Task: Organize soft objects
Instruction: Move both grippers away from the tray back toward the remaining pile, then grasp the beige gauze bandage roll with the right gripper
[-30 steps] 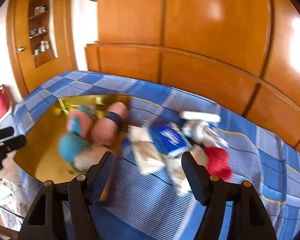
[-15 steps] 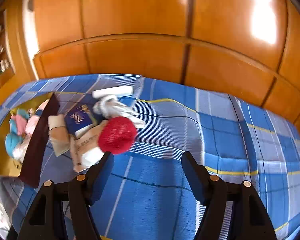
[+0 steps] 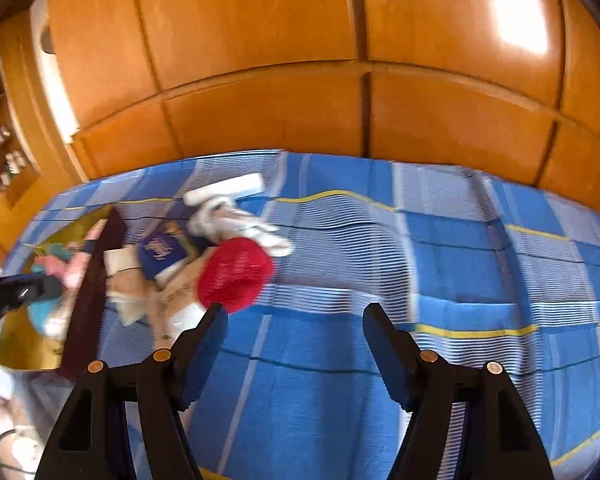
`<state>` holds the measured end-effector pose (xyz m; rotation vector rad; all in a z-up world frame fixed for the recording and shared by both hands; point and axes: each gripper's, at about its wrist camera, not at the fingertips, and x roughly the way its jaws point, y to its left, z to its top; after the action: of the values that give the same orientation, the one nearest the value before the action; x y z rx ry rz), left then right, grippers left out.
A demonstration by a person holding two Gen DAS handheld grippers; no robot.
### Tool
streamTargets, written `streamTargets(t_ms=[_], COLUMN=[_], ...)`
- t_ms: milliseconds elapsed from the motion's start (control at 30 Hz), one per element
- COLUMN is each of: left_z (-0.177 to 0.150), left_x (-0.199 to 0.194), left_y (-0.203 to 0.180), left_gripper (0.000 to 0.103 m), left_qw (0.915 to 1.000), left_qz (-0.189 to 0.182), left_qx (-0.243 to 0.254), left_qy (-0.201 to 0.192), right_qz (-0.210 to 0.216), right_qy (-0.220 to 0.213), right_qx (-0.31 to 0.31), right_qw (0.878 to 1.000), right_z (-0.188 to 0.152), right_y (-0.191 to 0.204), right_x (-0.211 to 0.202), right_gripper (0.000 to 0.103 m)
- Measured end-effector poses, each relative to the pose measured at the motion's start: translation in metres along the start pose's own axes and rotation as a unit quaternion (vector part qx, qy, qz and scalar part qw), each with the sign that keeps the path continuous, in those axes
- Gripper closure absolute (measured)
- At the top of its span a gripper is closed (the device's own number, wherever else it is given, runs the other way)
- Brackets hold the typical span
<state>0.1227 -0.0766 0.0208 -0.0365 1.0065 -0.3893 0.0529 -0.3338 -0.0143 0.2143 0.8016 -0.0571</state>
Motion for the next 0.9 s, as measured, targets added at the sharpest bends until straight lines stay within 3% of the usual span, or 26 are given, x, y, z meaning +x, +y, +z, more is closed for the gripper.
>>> streamTargets(t_ms=[133, 367, 667, 900], left_z=[-0.003, -0.021, -0.032, -0.039], left_x=[-0.014, -0.033, -0.034, -0.037], left_y=[0.018, 0.042, 0.045, 0.037], left_gripper=[0.043, 0.043, 0.043, 0.043], left_qw=[0.9994, 0.9984, 0.9990, 0.9992], left_qz=[0.027, 0.043, 0.030, 0.020], left_qx=[-0.001, -0.010, -0.013, -0.008], left_qy=[-0.021, -0.036, -0.030, -0.032], right_qz=[0.027, 0.055, 0.081, 0.112], right_qy=[0.008, 0.027, 0.063, 0.059], right_qx=[-0.034, -0.066, -0.063, -0.089], right_qw=[0.999, 0.996, 0.993, 0.988], right_z=[-0.004, -0.014, -0.021, -0.010], right_y=[0.016, 0.034, 0.048, 0.073], right_x=[0.004, 0.011, 0.025, 0.021], right_gripper=[0.032, 0.032, 0.033, 0.033])
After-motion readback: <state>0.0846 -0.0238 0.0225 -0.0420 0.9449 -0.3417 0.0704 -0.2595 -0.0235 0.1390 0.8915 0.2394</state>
